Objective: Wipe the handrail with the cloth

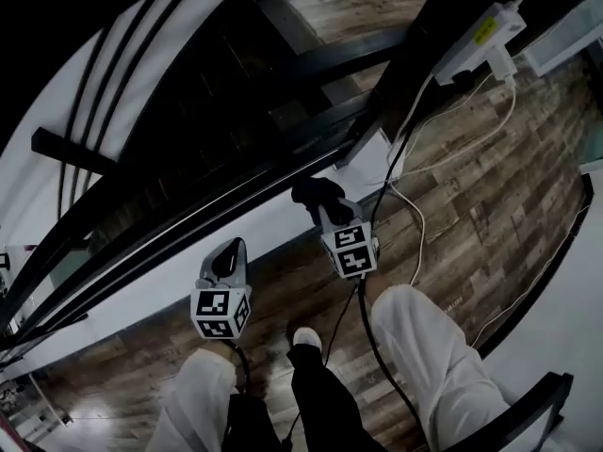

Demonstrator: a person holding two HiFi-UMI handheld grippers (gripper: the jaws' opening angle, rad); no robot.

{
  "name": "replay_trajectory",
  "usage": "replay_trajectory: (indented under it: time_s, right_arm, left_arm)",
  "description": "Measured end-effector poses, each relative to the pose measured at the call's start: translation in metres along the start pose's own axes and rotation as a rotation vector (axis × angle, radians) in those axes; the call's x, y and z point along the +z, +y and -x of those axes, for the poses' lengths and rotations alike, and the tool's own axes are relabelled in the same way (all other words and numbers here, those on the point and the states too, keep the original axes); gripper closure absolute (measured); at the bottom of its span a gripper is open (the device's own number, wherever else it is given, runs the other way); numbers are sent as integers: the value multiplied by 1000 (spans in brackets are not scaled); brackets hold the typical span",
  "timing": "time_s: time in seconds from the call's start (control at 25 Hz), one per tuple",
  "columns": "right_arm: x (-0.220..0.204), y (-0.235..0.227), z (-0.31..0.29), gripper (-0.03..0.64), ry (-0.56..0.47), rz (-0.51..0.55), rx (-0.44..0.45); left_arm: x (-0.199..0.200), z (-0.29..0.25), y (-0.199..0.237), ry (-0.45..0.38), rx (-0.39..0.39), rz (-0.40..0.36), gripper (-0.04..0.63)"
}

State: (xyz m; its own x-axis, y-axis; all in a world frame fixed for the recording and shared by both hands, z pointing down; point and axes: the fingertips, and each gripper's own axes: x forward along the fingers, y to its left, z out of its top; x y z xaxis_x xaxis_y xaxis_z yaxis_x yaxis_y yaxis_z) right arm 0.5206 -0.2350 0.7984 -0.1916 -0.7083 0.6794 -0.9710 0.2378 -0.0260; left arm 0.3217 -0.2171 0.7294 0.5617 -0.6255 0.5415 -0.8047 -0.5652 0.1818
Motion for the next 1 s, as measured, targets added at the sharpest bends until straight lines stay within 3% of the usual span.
replay_trajectory:
  time_s: [0.24, 0.4, 0.72, 1.0]
  right_arm:
    - [54, 69, 92, 560, -47, 24, 57]
    - [107, 119, 160, 560, -114, 70, 72]
    - [211, 250, 279, 560, -245, 105, 96]
    - [283, 348, 369, 560, -359, 102, 123]
  left_arm:
    - [43, 73, 0, -57, 4, 43, 597]
    - [89, 142, 11, -138, 28, 53, 597]
    - [160, 316, 54, -283, 79, 16, 597]
    - [184, 454, 79, -353, 144, 32, 597]
